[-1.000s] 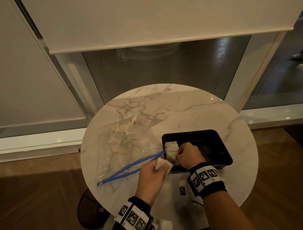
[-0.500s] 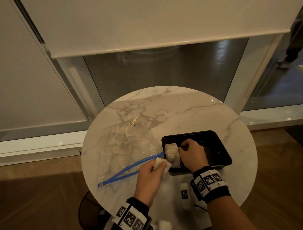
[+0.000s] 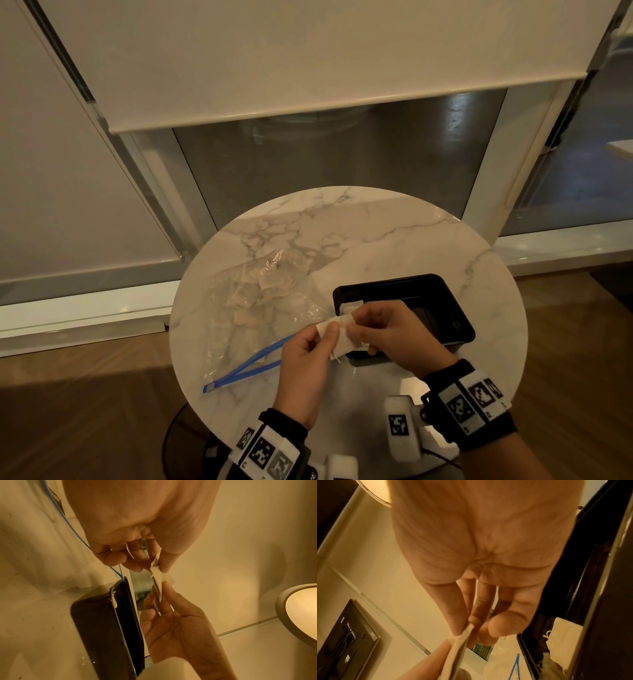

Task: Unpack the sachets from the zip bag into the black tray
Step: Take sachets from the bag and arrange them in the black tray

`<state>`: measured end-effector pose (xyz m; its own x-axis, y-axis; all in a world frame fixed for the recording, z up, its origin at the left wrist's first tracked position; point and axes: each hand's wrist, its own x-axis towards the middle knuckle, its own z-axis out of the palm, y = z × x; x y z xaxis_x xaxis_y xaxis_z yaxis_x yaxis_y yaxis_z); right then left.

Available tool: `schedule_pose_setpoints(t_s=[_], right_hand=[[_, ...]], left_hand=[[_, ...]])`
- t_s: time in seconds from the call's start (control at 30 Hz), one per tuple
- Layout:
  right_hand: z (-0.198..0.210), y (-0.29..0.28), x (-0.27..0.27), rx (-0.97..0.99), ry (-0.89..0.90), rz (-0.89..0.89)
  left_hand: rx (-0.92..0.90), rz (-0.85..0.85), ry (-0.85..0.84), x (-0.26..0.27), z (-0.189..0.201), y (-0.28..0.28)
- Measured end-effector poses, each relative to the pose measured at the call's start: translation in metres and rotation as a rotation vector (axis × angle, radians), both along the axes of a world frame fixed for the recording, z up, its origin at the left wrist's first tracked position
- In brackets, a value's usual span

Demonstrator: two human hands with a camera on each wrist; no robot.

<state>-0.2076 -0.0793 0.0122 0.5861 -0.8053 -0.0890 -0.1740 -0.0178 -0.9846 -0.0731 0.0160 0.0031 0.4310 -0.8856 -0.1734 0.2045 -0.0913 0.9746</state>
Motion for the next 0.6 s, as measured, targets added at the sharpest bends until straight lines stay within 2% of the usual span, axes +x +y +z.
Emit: schedule_pose_setpoints(t_s=[0.13, 0.23, 0.37, 0.43, 0.6], right_hand=[[-0.001, -0.002, -0.005, -0.005, 0.025, -0.009], [-0.004, -0.010, -0.011, -0.041, 0.059, -0.171], [-0.024, -0.029, -0.014, -0.147, 0.297, -0.392], [-0.032, -0.033, -0.010, -0.187, 0.408, -0.388], [-0.046, -0.032, 0.004, -0.208, 0.623, -0.250]], left_hand=[[0.026, 0.056, 0.003, 0.001, -0.003, 0.002], [0.068, 0.098, -0.034, 0.003, -0.014, 0.000], [0.165, 0.120, -0.119, 0.001, -0.037, -0.005], [0.189, 0.118, -0.147, -0.001, -0.046, -0.007], [0.167, 0.129, -0.124, -0.003, -0.057, -0.009]])
